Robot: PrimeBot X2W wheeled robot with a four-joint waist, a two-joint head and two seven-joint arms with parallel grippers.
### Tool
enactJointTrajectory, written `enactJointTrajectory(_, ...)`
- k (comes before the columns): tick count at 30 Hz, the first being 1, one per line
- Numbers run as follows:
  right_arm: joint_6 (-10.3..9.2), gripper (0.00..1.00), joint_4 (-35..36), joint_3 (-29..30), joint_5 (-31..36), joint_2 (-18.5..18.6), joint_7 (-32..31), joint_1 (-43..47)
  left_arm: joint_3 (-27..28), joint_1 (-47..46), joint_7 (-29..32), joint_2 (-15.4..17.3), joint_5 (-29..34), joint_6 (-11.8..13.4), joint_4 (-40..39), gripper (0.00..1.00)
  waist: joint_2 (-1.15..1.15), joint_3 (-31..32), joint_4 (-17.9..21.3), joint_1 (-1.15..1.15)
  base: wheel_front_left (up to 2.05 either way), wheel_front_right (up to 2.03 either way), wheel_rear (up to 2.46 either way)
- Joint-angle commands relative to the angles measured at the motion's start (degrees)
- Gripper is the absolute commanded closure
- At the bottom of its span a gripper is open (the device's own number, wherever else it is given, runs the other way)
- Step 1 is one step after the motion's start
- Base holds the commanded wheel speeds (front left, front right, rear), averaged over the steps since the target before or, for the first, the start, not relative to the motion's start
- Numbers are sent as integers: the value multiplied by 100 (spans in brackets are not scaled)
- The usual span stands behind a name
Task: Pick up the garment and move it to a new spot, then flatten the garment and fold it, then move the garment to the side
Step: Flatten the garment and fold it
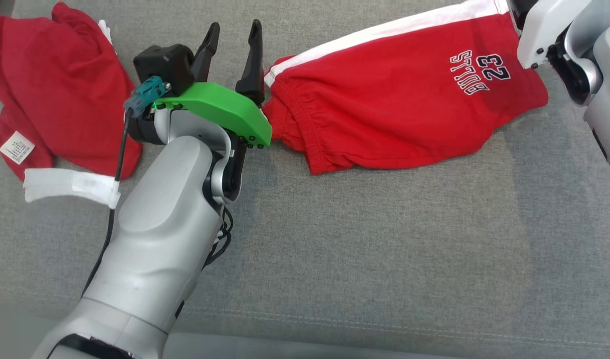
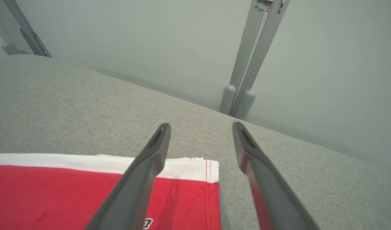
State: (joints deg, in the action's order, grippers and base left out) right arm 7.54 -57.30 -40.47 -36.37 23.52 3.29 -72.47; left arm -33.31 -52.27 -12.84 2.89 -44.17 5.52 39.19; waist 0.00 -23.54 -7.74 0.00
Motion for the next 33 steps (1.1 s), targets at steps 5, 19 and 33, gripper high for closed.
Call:
enactJointTrajectory(5, -9, 0, 16, 20, -372, 43, 179, 494, 436, 624, -240, 151, 200, 38, -504, 0, 0, 402, -3, 0, 0, 0, 0)
enactJointTrajectory(19, -9, 0, -246, 514, -1279, 1, 690, 1873, 1961, 3425, -235, 52, 1662, -225, -3037, 0, 0, 1298, -93, 0, 0, 0, 0)
enactJointTrajectory(33, -9, 0, -1479, 1050, -1567, -218, 743, 2202, 1969, 4958, -230, 2, 2164, -527, -3604, 0, 0, 1172, -466, 0, 0, 0, 0)
